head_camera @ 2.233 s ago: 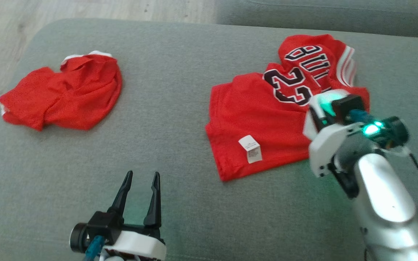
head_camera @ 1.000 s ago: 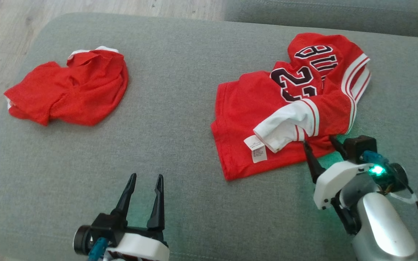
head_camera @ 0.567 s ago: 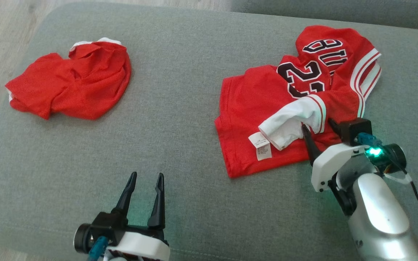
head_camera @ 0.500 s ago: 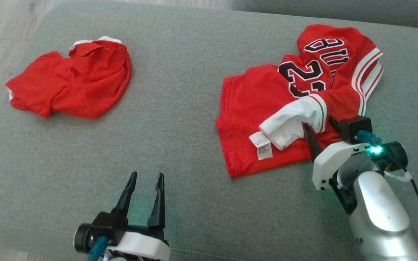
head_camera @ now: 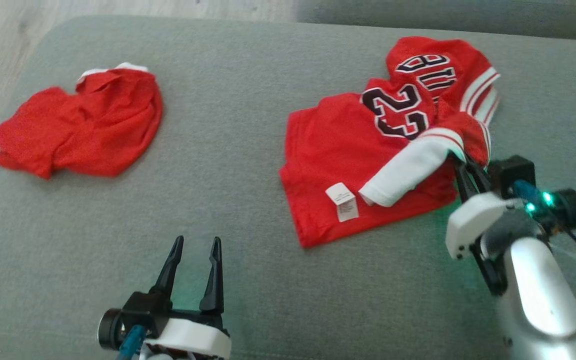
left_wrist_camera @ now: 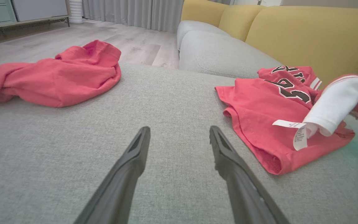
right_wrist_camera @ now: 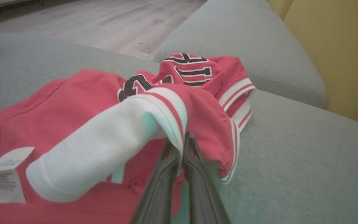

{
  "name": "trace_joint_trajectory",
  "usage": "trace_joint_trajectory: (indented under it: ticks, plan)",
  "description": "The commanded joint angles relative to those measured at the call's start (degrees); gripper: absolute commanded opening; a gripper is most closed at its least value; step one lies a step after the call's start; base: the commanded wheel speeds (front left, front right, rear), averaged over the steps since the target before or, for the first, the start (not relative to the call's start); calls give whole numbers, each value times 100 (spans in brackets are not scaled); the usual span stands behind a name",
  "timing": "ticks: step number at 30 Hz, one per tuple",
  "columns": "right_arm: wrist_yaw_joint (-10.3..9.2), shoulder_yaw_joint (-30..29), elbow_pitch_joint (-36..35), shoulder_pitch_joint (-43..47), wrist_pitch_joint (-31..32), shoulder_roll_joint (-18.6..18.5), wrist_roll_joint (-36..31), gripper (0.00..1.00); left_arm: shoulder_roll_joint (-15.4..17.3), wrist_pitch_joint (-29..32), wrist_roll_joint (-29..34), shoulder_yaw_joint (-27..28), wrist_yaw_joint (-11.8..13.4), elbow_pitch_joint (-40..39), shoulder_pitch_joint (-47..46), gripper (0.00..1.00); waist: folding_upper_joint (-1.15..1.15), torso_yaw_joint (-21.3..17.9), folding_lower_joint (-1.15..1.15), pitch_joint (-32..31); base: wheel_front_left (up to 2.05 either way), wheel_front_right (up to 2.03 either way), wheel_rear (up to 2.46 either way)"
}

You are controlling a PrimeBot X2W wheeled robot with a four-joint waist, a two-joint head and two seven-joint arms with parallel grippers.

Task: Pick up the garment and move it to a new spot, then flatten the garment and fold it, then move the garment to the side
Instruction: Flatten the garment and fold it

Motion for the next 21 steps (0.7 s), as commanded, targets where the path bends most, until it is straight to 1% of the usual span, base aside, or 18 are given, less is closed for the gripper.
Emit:
trace_joint_trajectory:
  ticks: [1, 4, 8, 12, 15, 17, 21]
  plan:
    - [22, 46, -567, 274, 167, 49, -121, 0, -5, -56, -23, 232, 26, -186, -94, 100, 0, -180, 0, -100, 0, 0, 0]
    - [22, 1, -1285, 682, 532, -145, -197, 0, -5, -56, -14, 257, 25, -200, -56, 100, 0, -327, 0, -157, 0, 0, 0]
    - [22, -75, -2275, 1196, 1083, -596, -142, 0, -5, -56, 0, 289, 25, -221, -23, 100, 0, -487, 0, -190, 0, 0, 0]
    - [22, -225, -2886, 1519, 1549, -1113, 10, 0, -5, -56, 13, 286, -2, -226, -27, 100, 0, -545, 0, -165, 0, 0, 0]
    - [22, -278, -3082, 1672, 1861, -1404, 151, 0, -5, -56, 22, 271, -25, -219, -68, 100, 0, -514, 0, -127, 0, 0, 0]
    - [22, -331, -3072, 1712, 2025, -1559, 206, 0, -5, -56, 39, 276, -32, -210, -87, 100, 0, -479, 0, -95, 0, 0, 0]
    - [22, -420, -2659, 1605, 2111, -1686, 219, 0, -5, -56, 61, 273, -60, -183, -133, 100, 0, -382, 0, -39, 0, 0, 0]
